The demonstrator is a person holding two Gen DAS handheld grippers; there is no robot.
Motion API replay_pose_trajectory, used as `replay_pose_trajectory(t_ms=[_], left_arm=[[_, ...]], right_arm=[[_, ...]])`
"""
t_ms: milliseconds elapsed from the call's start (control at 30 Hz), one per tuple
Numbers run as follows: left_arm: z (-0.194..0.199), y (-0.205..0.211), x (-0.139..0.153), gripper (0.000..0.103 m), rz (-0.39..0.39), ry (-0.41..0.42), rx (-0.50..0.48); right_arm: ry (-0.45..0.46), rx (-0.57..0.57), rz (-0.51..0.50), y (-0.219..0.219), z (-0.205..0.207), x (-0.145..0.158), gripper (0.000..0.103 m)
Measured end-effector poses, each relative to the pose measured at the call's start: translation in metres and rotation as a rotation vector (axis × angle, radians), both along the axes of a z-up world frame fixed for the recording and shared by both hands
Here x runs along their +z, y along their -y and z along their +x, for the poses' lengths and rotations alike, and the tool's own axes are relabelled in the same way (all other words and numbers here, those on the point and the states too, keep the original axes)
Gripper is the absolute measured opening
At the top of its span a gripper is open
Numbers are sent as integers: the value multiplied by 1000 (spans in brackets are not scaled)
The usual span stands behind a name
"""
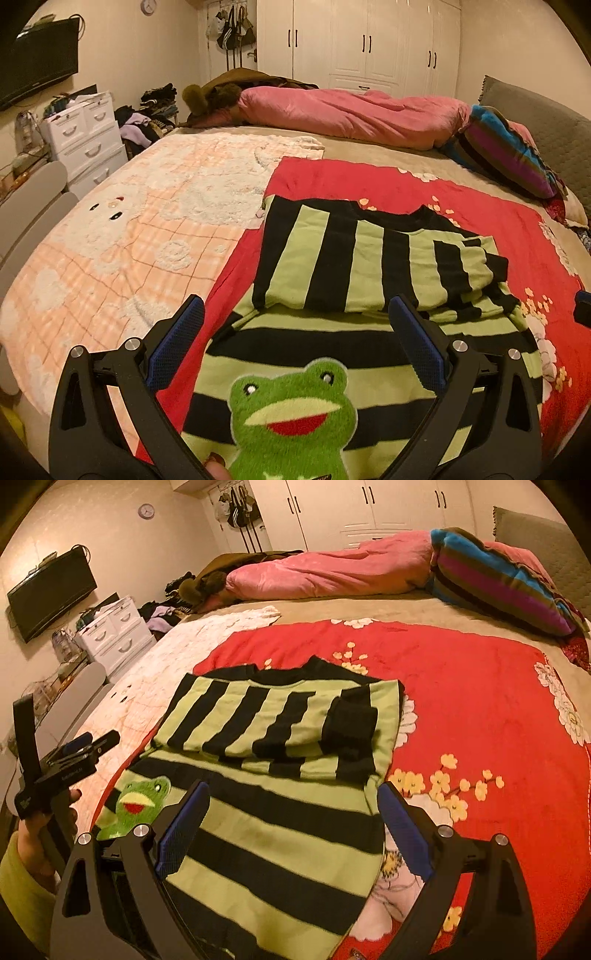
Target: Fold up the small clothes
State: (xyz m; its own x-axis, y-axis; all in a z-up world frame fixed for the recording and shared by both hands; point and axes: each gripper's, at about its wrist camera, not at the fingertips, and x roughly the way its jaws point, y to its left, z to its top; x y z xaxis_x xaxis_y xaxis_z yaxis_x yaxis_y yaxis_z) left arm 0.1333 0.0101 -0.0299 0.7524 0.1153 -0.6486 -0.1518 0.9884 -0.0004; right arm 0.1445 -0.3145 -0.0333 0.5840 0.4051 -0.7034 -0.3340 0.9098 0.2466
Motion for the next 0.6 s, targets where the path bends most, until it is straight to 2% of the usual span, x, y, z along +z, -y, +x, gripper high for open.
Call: replay_pose_trajectory(t_ms=[233, 400, 600], left_arm=[[-18, -17, -2, 94, -10, -43, 26], [-32, -44, -1, 94, -38, -72, 70], [-51, -66, 1, 94, -22, -92, 119]], right_arm=[[-21, 10, -11, 5, -19, -2, 91], [-41, 30, -34, 5, -33, -8, 91], [-78, 53, -61, 3, -52, -20, 91]])
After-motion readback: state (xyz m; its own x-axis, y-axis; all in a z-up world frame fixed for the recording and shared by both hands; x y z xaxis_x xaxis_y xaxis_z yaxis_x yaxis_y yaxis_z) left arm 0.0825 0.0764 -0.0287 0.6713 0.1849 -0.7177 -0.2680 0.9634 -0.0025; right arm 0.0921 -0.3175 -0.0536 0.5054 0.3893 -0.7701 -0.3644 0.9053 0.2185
